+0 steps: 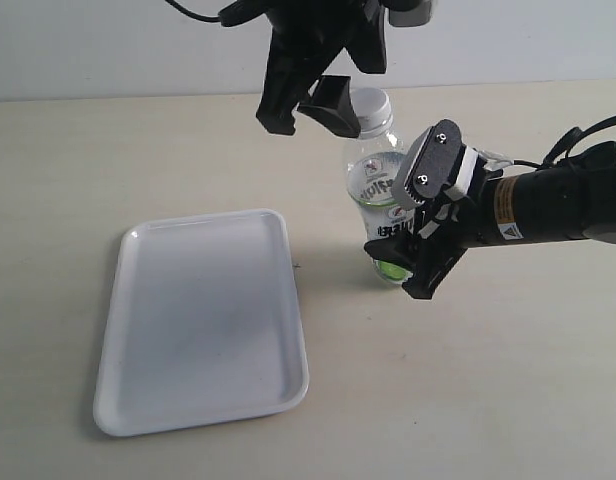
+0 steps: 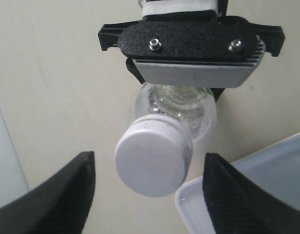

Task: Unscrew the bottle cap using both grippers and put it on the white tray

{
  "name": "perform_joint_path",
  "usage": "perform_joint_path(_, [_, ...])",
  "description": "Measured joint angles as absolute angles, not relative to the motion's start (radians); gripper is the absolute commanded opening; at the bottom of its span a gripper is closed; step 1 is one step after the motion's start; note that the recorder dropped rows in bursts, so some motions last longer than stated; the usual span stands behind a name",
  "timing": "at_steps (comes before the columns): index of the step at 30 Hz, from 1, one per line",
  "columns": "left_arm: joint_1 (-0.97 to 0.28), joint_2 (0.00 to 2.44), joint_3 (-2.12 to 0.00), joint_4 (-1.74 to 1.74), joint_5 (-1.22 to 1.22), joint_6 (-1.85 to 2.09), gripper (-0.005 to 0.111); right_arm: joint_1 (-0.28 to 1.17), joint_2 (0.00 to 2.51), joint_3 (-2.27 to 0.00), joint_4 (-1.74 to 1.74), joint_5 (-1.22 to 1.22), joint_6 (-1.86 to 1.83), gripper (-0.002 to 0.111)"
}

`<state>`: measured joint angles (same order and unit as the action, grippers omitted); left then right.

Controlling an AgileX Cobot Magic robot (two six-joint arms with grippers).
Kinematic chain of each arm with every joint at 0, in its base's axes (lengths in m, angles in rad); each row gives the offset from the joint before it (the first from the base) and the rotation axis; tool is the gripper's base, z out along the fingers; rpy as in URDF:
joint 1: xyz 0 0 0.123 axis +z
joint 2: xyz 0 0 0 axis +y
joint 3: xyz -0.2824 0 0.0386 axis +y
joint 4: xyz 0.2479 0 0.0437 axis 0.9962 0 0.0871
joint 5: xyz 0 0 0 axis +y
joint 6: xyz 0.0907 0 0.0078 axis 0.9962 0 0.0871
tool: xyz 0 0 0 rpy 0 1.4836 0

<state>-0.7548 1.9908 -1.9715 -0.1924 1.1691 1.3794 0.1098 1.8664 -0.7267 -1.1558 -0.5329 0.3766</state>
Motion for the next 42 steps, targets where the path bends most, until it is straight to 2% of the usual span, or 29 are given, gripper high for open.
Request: perform_joint_path(42, [-0.755, 2.021, -1.971, -0.190, 1.172, 1.379, 0.062, 0.110, 1.866, -0.727, -1.156, -0.533, 0.377, 0.000])
